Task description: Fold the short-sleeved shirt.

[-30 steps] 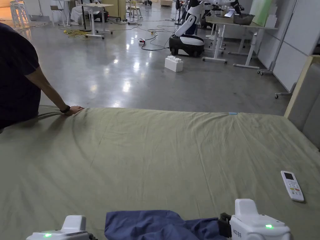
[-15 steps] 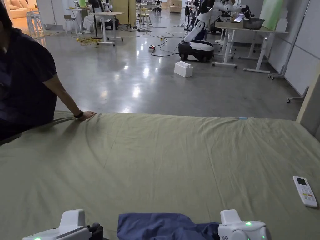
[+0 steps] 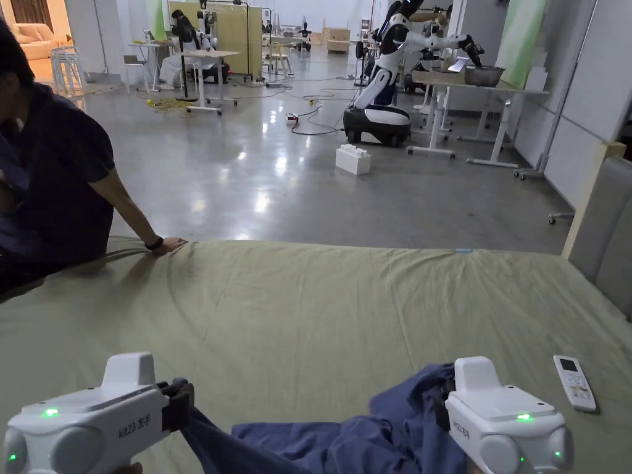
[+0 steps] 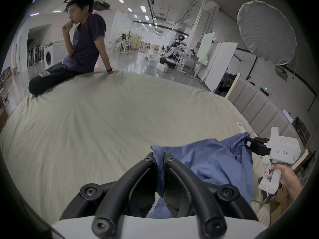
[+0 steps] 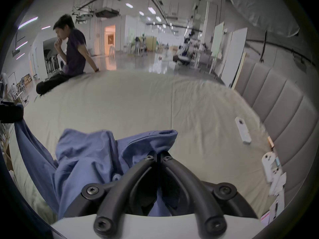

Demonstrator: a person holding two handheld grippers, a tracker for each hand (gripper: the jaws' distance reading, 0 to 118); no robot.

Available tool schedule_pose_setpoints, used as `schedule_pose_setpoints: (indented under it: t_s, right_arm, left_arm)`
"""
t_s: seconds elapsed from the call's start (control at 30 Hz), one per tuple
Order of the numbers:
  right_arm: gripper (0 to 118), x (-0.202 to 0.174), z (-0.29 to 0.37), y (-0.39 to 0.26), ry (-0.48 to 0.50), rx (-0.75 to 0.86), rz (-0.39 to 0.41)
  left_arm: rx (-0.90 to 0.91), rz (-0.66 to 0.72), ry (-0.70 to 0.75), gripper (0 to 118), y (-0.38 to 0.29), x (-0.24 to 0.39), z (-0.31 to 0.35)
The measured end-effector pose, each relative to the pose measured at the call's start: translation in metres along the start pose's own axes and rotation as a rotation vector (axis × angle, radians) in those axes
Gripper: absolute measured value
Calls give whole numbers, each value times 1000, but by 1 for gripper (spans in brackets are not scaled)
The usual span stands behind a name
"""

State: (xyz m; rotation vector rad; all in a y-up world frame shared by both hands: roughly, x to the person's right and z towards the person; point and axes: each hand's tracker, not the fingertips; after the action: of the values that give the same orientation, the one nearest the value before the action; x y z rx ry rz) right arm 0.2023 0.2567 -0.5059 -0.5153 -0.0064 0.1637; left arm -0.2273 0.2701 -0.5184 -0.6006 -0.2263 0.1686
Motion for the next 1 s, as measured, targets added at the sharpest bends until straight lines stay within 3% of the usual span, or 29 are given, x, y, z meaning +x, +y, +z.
schedule_pose_setpoints:
  t_s: [0.43, 1.0]
  right_arm:
    - [3, 33, 76, 87, -109, 190, -22]
    - [3, 58, 94, 211, -191, 353, -61]
  left_arm:
    - [202, -75, 55, 7, 104, 2, 69]
    - [364, -117, 162, 7, 239, -27, 114]
